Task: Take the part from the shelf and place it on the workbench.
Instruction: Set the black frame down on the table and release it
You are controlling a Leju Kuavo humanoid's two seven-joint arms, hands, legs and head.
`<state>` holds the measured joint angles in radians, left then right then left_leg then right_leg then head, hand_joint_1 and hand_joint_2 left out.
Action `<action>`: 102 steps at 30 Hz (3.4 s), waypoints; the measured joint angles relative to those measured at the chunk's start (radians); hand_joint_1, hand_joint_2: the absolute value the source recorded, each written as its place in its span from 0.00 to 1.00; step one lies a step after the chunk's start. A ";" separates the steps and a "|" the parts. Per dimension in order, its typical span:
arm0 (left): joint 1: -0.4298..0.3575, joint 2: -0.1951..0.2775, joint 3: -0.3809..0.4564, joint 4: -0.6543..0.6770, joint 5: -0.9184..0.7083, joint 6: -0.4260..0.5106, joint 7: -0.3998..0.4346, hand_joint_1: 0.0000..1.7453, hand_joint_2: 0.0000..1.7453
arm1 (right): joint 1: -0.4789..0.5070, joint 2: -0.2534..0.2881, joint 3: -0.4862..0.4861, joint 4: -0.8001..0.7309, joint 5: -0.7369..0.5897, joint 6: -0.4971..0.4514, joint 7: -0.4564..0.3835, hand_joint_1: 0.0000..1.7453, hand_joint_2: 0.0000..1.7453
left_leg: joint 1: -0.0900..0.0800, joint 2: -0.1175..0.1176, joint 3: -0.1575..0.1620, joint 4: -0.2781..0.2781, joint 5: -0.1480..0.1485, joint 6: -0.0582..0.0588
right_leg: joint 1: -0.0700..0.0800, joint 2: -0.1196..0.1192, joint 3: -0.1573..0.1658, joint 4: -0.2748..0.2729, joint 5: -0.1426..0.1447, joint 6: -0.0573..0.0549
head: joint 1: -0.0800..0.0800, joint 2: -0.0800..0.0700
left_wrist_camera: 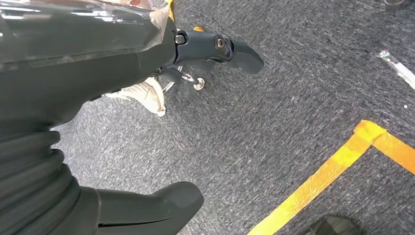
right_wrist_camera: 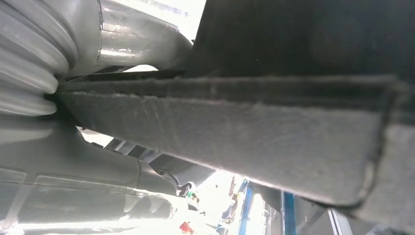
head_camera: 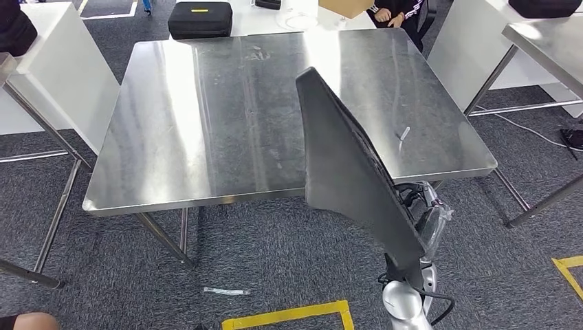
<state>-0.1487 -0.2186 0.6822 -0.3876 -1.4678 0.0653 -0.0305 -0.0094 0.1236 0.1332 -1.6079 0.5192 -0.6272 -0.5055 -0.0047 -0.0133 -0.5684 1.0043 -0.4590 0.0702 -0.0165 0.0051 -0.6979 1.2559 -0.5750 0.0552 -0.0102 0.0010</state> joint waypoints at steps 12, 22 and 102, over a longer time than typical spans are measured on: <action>-0.003 -0.001 0.001 0.000 0.000 0.037 0.026 0.00 1.00 | -0.017 0.006 0.012 0.026 0.005 0.007 -0.005 1.00 1.00 | 0.006 0.006 -0.074 0.202 -0.127 -0.060 | -0.007 -0.011 0.095 -0.249 0.151 -0.039 | -0.004 0.000; 0.000 0.002 0.003 0.000 0.002 0.043 0.026 0.00 1.00 | -0.030 0.010 0.026 0.052 0.004 0.022 -0.009 1.00 1.00 | -0.003 0.034 -0.028 0.014 -0.021 -0.032 | 0.006 -0.038 0.110 -0.249 0.137 -0.022 | -0.002 0.000; -0.010 0.017 0.021 0.017 0.025 0.019 -0.001 0.00 1.00 | -0.071 0.019 0.024 0.085 0.004 0.052 -0.027 1.00 1.00 | 0.015 0.009 -0.001 -0.019 0.012 -0.008 | -0.003 -0.013 0.065 -0.121 0.055 -0.003 | 0.001 0.000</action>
<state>-0.1584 -0.2016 0.7031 -0.3704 -1.4425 0.0845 -0.0312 -0.0807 0.1430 0.1571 -1.5228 0.5237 -0.5749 -0.5321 0.0104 -0.0047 -0.5690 0.9855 -0.4467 0.0617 -0.0192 -0.0084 -0.6327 1.1352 -0.5204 0.0517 -0.0093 0.0008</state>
